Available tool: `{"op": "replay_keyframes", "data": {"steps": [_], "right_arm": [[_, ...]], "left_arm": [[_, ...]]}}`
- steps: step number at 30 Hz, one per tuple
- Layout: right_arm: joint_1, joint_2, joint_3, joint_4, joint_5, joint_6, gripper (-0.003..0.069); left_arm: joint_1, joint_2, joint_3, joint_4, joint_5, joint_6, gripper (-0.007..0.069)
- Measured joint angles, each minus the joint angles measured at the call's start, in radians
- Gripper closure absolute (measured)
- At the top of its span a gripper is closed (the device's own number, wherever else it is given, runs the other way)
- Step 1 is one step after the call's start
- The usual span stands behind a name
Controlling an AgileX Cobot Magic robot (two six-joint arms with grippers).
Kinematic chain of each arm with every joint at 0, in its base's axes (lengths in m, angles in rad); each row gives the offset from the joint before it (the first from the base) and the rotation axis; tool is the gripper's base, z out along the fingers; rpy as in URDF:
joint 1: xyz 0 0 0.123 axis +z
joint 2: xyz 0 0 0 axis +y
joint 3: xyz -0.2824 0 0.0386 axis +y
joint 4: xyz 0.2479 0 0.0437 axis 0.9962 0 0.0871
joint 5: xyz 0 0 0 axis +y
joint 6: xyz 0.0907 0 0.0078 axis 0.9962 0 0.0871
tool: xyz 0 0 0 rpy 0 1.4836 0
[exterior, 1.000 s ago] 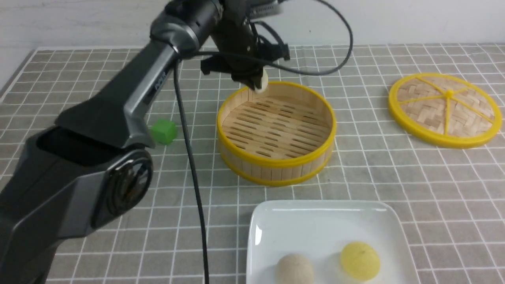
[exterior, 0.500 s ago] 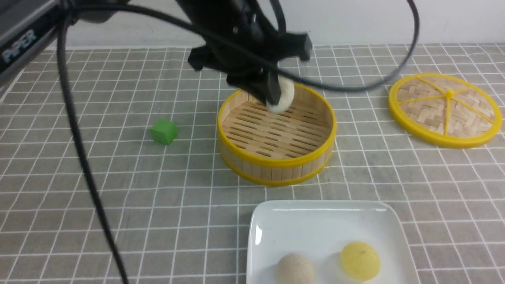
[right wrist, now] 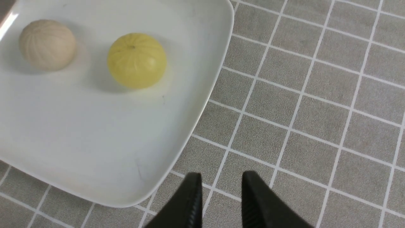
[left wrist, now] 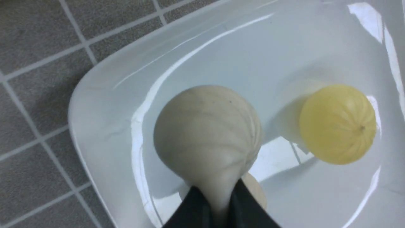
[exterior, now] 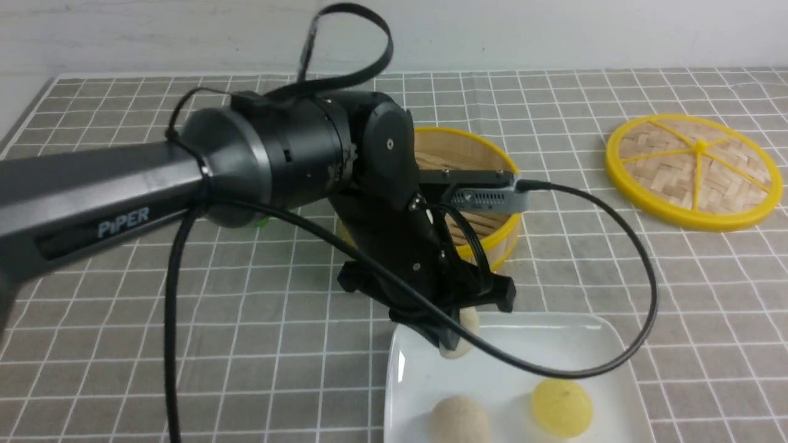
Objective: Put the steamed buns into the plate on the grey tablecloth.
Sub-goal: 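Carry the bun from the bamboo steamer to the plate with the left gripper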
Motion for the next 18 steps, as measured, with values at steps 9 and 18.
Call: {"op": "replay_keyframes", "data": {"steps": [9,18], "right_arm": [[0.000,0.000,0.000,0.000,0.000,0.000,0.0448],[0.000,0.000,-0.041,0.000,0.079,0.000,0.0590]], "left_arm": [[0.000,0.073,0.000,-0.025,0.016,0.000,0.0546],[0.000,0.076,-0.040,-0.017,0.116,0.000,0.0292]]}}
